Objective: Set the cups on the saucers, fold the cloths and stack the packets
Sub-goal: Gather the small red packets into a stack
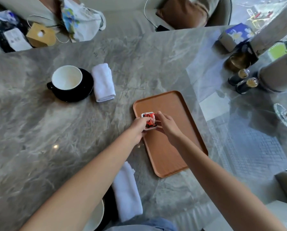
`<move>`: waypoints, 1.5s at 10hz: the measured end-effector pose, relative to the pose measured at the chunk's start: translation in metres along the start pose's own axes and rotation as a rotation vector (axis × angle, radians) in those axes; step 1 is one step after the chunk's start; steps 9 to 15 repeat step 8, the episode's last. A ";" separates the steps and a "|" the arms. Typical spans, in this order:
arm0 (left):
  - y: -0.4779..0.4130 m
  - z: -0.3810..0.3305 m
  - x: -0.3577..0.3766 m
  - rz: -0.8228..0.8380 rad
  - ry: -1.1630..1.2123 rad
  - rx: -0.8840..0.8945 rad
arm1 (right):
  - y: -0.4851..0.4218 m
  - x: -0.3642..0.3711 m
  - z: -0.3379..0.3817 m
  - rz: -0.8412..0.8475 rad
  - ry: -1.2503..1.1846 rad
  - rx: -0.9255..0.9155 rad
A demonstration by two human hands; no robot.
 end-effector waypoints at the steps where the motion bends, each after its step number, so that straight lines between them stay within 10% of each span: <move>1: -0.008 -0.007 0.000 -0.014 -0.004 -0.009 | -0.013 0.002 0.009 -0.006 0.040 -0.023; 15: 0.002 -0.012 -0.007 -0.031 -0.161 0.159 | -0.004 0.007 0.017 -0.106 0.312 -0.200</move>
Point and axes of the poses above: each hand's wrist, its own y-axis away from the middle knuckle, its own x-axis out of the palm, z = x × y, the point moved 7 cm from there along -y, towards the middle knuckle, and after that the axes turned 2 degrees about -x, right-handed, at the moved point
